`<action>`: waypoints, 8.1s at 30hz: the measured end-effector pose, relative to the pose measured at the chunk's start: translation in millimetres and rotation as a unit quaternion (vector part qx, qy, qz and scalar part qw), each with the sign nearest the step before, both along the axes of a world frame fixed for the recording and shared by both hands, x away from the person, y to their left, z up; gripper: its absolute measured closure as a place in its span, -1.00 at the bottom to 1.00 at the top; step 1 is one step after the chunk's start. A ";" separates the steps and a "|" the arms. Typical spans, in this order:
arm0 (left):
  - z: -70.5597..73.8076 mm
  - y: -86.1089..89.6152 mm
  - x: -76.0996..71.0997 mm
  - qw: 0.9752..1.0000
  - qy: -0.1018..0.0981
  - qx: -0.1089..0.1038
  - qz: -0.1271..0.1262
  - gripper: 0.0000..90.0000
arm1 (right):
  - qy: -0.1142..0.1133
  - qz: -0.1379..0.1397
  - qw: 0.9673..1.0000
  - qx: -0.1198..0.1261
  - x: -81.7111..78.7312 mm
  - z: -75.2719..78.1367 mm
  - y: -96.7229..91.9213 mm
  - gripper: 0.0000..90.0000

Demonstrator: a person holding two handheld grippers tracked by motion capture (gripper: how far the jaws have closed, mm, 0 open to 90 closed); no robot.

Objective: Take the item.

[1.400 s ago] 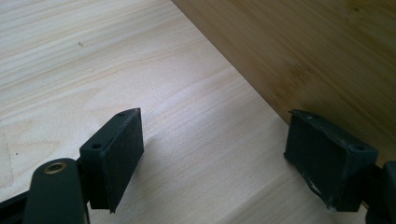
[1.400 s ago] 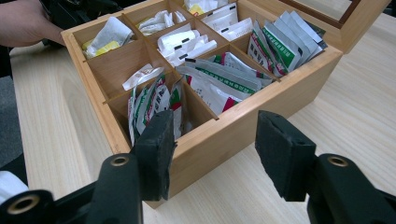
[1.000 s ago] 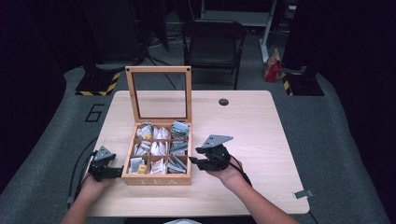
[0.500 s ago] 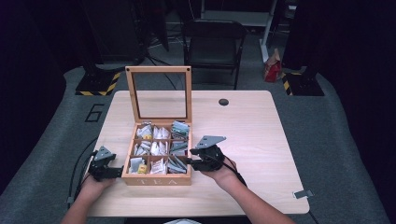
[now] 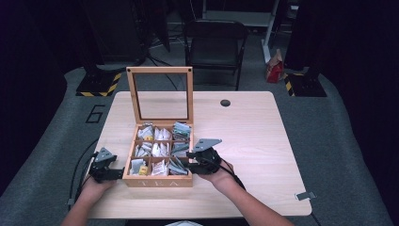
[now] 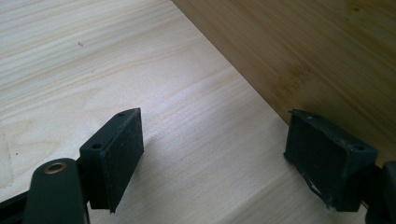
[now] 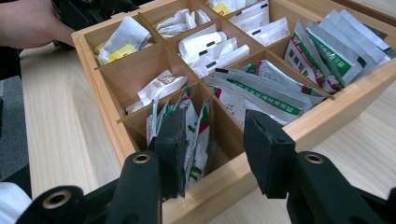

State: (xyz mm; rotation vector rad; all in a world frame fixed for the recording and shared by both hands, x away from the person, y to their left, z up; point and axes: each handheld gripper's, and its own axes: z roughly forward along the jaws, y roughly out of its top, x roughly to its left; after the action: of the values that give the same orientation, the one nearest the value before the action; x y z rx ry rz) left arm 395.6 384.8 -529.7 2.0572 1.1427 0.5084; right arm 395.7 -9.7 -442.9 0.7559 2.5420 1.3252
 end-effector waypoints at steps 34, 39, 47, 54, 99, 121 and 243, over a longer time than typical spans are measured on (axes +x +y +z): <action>0.0 0.0 0.0 1.000 0.000 0.000 -0.001 -0.58 | 0.026 0.028 0.999 -0.033 7.4 -17.5 16.5 0.78; 0.0 0.0 0.1 1.000 0.000 0.000 -0.001 -0.58 | 0.029 0.033 0.998 -0.038 6.8 -19.9 20.8 0.83; 0.0 0.1 0.1 1.000 0.000 0.000 -0.001 -0.58 | 0.030 0.035 0.998 -0.041 7.1 -20.5 22.0 0.86; 0.0 0.0 0.1 1.000 0.000 -0.001 0.000 -0.58 | 0.036 0.038 0.998 -0.043 6.4 -20.9 23.2 0.95; 0.0 0.0 0.1 1.000 0.000 0.000 0.000 -0.58 | 0.013 0.058 0.998 -0.003 1.0 35.7 11.0 0.99; 0.0 0.0 0.0 1.000 0.000 0.000 0.000 -0.58 | 0.005 0.063 0.998 0.005 2.5 60.5 7.3 0.99; 0.0 -0.1 -0.1 1.000 0.000 0.000 0.000 -0.58 | -0.017 -0.127 0.992 -0.008 22.3 24.5 -146.5 0.99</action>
State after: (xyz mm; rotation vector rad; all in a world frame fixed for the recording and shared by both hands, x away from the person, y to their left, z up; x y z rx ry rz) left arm 395.5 384.7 -529.7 2.0565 1.1435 0.5088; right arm 418.1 -156.2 -418.3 1.0041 2.3325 1.2222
